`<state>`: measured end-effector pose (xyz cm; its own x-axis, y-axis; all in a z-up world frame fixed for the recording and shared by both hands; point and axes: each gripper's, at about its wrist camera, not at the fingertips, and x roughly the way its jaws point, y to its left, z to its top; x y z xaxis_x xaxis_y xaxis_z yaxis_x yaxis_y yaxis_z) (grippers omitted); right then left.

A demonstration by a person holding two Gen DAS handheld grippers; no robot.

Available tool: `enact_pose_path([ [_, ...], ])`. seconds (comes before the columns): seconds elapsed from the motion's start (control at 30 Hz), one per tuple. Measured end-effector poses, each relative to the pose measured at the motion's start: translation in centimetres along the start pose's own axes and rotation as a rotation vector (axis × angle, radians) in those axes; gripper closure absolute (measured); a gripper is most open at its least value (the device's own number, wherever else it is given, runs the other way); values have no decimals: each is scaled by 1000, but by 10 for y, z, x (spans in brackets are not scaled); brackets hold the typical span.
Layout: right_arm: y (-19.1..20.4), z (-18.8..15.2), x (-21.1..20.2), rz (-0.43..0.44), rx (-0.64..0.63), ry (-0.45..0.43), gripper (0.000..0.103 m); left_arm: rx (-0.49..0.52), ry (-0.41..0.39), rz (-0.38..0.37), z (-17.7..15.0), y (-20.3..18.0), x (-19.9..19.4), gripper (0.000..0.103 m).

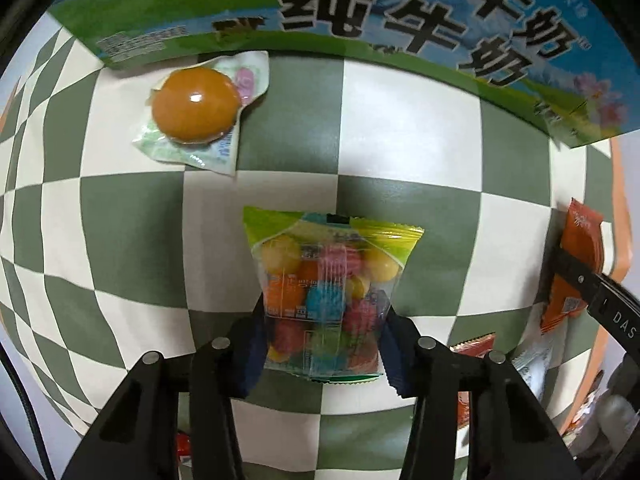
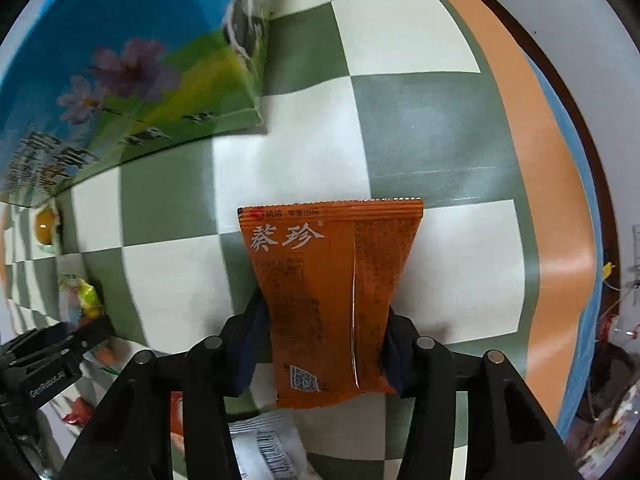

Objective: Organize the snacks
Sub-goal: 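Carry both bags into the cardboard box and open both tools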

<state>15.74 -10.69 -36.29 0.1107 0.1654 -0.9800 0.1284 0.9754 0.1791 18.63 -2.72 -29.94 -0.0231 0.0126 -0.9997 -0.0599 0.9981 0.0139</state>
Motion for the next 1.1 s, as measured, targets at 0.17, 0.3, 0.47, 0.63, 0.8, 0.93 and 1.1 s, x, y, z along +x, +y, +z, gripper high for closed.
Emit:
enact_pose_path([
  [0.17, -6, -12, -29, 123, 27, -25, 52, -18, -33, -27, -10, 14, -41, 59],
  [0.3, 9, -1, -66, 209, -3, -51, 52, -3, -85, -46, -10, 11, -70, 59],
  [0.47, 46, -5, -105, 309, -47, -73, 52, -8, -177, -102, -16, 22, -131, 59],
  [0.63, 73, 6, -149, 421, -67, -127, 53, -2, -291, -125, 12, 26, -198, 59],
  [0.8, 103, 34, -180, 503, -87, -192, 53, 4, -357, -101, 53, 21, -228, 59],
  [0.93, 129, 67, -193, 522, -103, -235, 53, 1, -382, -68, 97, 27, -223, 59],
  [1.1, 162, 106, -183, 499, -117, -246, 52, -32, -309, -22, 156, 48, -216, 59],
])
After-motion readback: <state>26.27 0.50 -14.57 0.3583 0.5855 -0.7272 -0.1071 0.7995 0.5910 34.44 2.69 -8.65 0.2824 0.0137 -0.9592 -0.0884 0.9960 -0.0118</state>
